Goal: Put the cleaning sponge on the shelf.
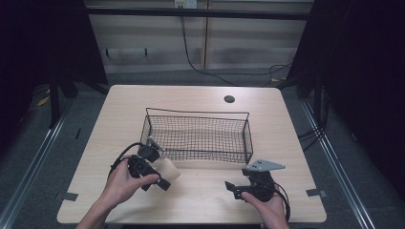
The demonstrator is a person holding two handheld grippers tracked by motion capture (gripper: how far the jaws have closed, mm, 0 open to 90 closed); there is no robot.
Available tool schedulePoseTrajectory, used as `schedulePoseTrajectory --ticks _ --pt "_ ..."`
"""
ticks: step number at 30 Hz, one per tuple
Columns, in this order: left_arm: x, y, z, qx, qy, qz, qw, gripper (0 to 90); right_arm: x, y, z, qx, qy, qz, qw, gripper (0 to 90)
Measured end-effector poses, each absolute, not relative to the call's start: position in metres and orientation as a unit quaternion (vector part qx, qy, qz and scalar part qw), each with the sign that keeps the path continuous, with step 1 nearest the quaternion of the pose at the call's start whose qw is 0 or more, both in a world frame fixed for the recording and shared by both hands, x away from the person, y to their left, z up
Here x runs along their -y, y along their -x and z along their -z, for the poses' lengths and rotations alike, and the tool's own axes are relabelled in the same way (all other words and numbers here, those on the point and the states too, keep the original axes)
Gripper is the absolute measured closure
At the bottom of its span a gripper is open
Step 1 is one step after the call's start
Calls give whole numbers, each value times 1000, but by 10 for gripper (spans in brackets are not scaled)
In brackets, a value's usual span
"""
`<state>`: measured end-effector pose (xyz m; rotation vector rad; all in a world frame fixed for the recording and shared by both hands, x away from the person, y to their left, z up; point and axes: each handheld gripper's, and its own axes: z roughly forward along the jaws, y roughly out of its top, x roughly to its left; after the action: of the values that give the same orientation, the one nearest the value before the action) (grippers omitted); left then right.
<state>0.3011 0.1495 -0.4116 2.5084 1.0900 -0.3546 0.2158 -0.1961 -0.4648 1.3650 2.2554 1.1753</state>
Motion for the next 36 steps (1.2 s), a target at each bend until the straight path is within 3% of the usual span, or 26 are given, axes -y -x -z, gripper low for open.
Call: schedulePoseTrajectory --ticks 19,36 --pt "-174 -299 375 -384 -876 130 261 310 195 -216 466 -775 -470 -405 124 182" --pt "-180 -319 349 -395 -878 93 252 312 196 -216 466 -772 -472 -407 123 182"
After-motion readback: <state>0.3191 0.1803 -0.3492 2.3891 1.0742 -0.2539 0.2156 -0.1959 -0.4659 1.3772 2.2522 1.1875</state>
